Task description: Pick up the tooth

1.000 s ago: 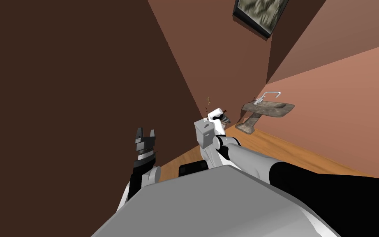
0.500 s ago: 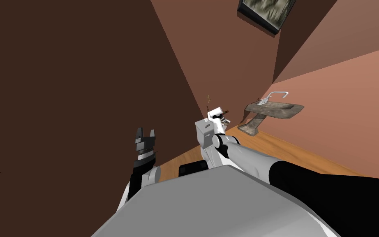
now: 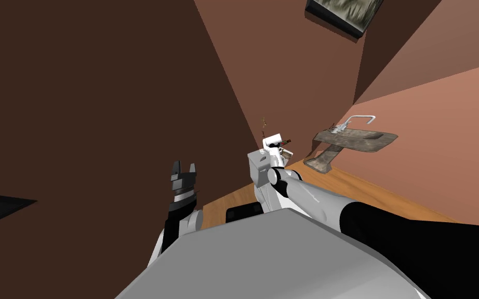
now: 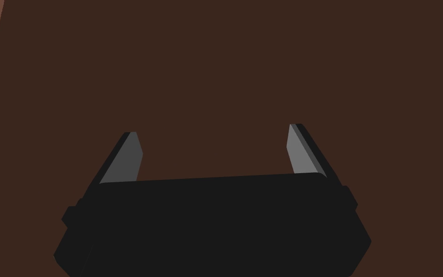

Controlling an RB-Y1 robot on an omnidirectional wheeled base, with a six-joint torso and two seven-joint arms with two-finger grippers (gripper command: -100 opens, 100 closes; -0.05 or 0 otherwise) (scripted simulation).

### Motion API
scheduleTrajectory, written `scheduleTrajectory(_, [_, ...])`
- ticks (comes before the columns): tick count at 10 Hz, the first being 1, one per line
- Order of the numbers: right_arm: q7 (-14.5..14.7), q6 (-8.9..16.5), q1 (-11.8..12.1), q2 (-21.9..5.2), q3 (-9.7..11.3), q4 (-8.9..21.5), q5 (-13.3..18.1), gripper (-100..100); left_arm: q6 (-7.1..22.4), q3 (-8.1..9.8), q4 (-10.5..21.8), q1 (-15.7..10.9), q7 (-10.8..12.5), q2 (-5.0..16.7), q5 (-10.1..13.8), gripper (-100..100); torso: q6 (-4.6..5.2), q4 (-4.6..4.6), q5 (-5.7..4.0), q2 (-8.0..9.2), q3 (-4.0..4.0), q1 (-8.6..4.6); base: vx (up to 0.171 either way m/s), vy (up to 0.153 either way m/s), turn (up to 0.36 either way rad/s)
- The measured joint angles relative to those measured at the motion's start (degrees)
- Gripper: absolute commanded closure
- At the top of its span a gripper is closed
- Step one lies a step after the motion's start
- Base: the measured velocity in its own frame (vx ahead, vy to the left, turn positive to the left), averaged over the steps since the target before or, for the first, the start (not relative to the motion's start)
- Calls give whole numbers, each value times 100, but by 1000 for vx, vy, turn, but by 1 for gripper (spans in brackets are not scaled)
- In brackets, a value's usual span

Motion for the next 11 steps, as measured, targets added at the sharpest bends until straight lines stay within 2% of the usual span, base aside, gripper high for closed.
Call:
scheduleTrajectory(3, [231,-25,-110,46,-81,24,-459,-100,0,0,0,0,0,0,0,0,1,0,0,1,1,0,-32,-14,62])
scheduleTrajectory(6, [494,-219,-162,182,-150,-72,-853,-100,0,0,0,0,0,0,0,0,1,0,0,2,1,3,-33,-8,57])
scheduleTrajectory(10, [740,-721,-266,482,-218,-103,-1237,-100,0,0,0,0,0,0,0,0,2,-1,0,-4,-2,3,-19,-7,41])
scheduleTrajectory(11, [774,-885,-375,523,-244,11,-1312,-100,0,0,0,0,0,0,0,0,1,-1,1,-6,-3,5,-13,-6,28])
